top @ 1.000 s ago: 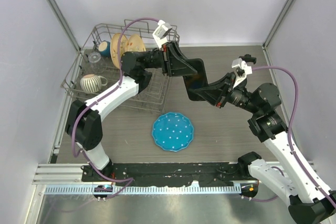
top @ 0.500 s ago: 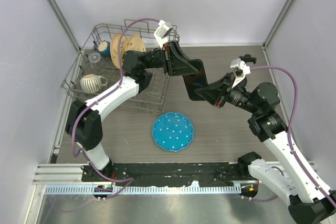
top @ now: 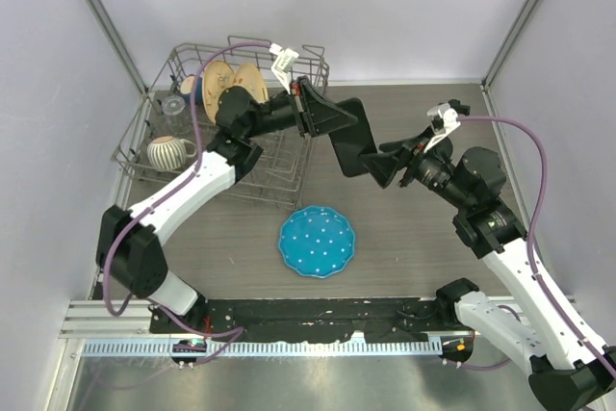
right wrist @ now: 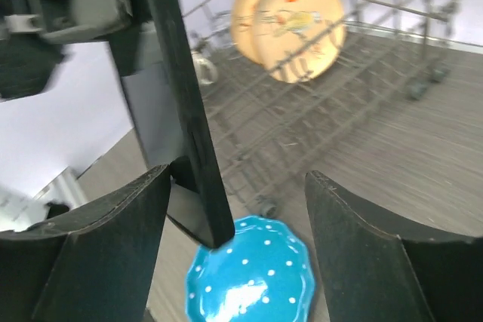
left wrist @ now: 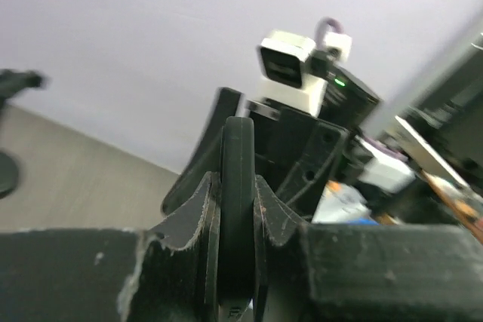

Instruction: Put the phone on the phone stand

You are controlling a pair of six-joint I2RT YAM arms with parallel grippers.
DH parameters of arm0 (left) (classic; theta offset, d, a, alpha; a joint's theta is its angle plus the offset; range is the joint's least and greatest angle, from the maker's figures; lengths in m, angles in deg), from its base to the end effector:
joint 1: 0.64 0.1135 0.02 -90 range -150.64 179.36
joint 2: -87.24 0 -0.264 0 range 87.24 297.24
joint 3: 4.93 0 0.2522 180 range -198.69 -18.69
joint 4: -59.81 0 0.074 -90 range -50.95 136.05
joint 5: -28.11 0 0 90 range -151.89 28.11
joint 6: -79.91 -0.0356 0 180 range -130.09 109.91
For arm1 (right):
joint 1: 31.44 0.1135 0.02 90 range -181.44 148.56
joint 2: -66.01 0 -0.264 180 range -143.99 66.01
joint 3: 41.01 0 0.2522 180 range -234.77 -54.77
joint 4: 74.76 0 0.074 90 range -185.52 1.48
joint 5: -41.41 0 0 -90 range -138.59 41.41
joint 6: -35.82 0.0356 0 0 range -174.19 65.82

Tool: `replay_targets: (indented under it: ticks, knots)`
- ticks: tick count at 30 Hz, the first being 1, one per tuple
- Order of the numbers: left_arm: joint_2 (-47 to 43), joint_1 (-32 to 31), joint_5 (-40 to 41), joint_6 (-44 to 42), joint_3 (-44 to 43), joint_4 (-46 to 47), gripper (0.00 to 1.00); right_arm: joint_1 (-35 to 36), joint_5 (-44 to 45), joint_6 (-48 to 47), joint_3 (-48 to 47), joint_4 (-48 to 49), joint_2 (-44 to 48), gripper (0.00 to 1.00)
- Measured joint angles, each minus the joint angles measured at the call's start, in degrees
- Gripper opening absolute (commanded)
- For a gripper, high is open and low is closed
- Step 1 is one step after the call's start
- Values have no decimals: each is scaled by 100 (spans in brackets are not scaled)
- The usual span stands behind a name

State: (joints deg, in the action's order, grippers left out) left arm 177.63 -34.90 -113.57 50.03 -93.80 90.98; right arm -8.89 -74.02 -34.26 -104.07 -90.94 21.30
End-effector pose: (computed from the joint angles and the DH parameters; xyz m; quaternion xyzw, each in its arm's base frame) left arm 0.2797 -0.2243 0.4183 0.2660 0.5252 -0.7197 0.3680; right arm 0.1584 0.0823 0.3826 -0.1740 0.6728 0.3968 0.5997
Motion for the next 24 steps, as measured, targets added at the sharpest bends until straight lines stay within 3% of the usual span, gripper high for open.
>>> replay_targets:
  ticks: [5,7,13,16,20,24]
  knots:
    - [-800,17,1655,-1495,68,-2197,0,11,1469,-24,44,-391,11,81]
    - [-1073,22,2310,-1869,98,-2771,0,2,2413,24,149,-581,66,89]
    - [-1318,28,3119,-2275,136,-3410,0,-190,5217,466,254,-1290,-219,93]
    - [-1311,26,3193,-2315,155,-3589,0,-909,5261,575,-9,-1504,-1001,85]
    - [-1257,28,3167,-2291,155,-3600,0,-1980,4391,570,-988,-1687,-2671,76]
    - [-1150,26,3016,-2218,155,-3526,0,-2243,3893,396,-2446,-1991,-4474,70]
